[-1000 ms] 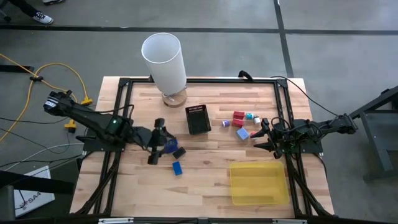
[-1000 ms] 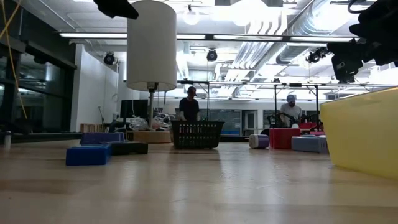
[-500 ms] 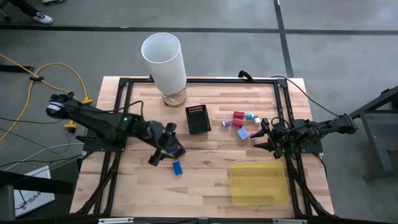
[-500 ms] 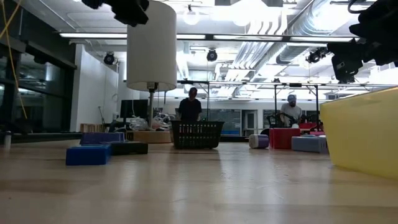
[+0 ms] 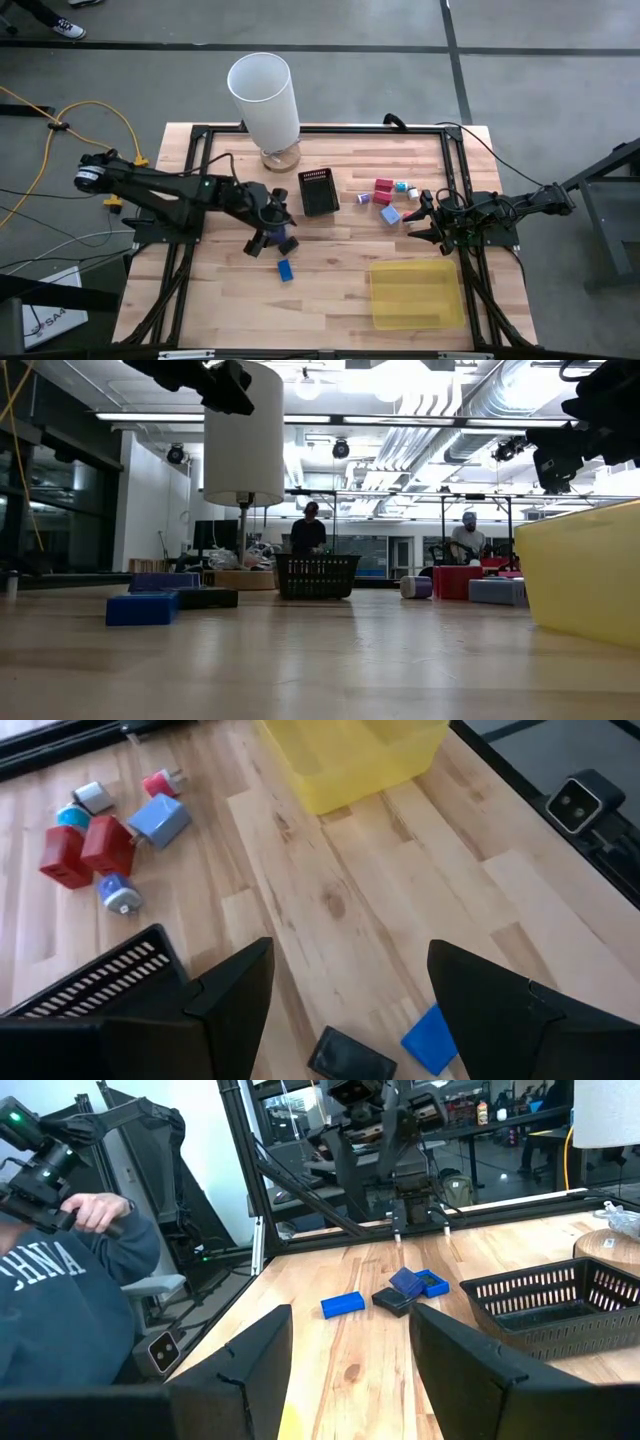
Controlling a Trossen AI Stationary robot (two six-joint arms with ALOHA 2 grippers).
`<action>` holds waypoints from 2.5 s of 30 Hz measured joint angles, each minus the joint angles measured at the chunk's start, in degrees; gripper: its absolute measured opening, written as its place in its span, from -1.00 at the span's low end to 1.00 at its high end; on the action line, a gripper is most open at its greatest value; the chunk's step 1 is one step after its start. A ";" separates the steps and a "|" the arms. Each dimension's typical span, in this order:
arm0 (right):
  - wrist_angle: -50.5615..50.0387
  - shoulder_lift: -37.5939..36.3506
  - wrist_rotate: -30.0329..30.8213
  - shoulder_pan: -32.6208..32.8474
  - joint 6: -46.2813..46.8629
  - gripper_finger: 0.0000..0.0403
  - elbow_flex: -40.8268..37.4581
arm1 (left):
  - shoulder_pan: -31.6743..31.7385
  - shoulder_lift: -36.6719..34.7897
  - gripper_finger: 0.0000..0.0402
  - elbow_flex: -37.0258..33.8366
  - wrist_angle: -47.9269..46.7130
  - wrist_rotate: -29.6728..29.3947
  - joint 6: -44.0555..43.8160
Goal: Pick & Place Office items
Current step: Put the bottom blue digital timer into the black bin
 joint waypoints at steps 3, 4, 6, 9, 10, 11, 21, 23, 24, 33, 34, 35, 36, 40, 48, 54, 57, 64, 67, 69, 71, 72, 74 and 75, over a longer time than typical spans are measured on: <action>0.00 0.01 -0.01 0.00 0.00 -0.06 0.00 | 0.41 0.00 0.27 0.00 0.00 -0.17 -0.02; 0.00 0.00 -0.01 0.00 -0.01 -0.06 0.00 | 0.40 0.00 0.27 0.00 0.06 -0.17 -0.04; 0.00 0.00 0.01 0.00 -0.02 -0.06 0.00 | 0.67 0.00 0.27 0.00 0.52 -0.10 -0.07; 0.00 0.01 0.01 0.00 -0.01 -0.06 0.00 | 1.53 0.21 0.27 0.97 0.34 -0.11 -0.47; 0.00 0.00 0.00 0.00 0.00 -0.06 0.00 | 1.94 0.53 0.27 1.55 0.30 -0.09 -0.47; 0.00 -0.01 -0.01 0.00 0.00 -0.06 0.00 | 2.35 0.81 0.27 2.10 -0.01 0.15 -0.49; 0.00 0.15 -0.01 0.00 0.00 -0.06 0.00 | 5.29 9.51 0.27 13.21 -6.96 3.23 2.69; 0.00 0.15 -0.01 0.00 0.00 -0.06 0.00 | 5.60 11.67 0.27 15.80 -7.57 3.22 3.59; -0.02 0.15 -0.01 0.00 0.00 -0.06 0.00 | 5.63 12.66 0.27 16.94 -8.32 3.23 4.00; 0.00 0.23 0.01 0.00 -0.01 -0.06 0.00 | 5.65 19.94 0.27 23.84 -10.03 5.87 6.05; 0.00 0.23 0.01 0.00 0.00 -0.06 0.00 | 5.80 20.39 0.27 24.12 -10.02 6.38 6.05; 0.00 0.23 0.01 0.00 -0.02 -0.06 0.00 | 5.92 20.65 0.27 24.24 -10.01 7.24 6.06; 0.00 0.23 -0.01 0.00 -0.01 -0.06 0.00 | 5.96 20.79 0.27 24.26 -10.04 7.79 6.23; 0.00 0.23 0.01 0.00 0.00 -0.06 0.00 | 6.05 20.96 0.27 24.33 -10.97 8.66 8.72; 0.00 0.26 0.01 0.00 0.00 -0.06 0.00 | 5.79 20.96 0.27 24.33 -18.24 6.91 12.87; 0.00 0.26 0.01 0.00 -0.01 -0.06 0.00 | 5.16 20.96 0.27 24.33 -23.58 4.91 16.09; 0.00 0.26 0.01 0.00 0.00 -0.06 0.00 | 4.21 20.96 0.27 24.33 -24.93 4.15 19.15; 0.00 0.26 -0.01 0.00 0.00 -0.06 0.00 | 1.63 20.96 0.27 24.33 -25.75 3.27 24.62; 0.00 0.26 0.01 0.00 -0.02 -0.06 0.00 | 0.07 20.96 0.27 24.33 -26.93 1.40 26.24; 0.00 0.26 0.01 0.00 0.00 -0.06 0.00 | -1.00 21.30 0.27 24.33 -27.86 1.14 27.39; 0.00 0.26 -0.01 0.00 0.00 -0.06 0.00 | -1.90 21.56 0.27 24.32 -28.62 1.11 28.41; 0.00 0.26 0.00 0.00 -0.01 -0.06 0.00 | -2.32 21.57 0.27 24.28 -29.03 1.11 28.57; 0.00 0.26 0.00 0.00 -0.01 -0.06 0.00 | -2.95 21.85 0.27 24.33 -28.68 1.20 28.48; 0.00 0.26 0.00 0.00 -0.01 -0.06 0.00 | -3.22 22.02 0.27 24.33 -28.54 1.31 28.25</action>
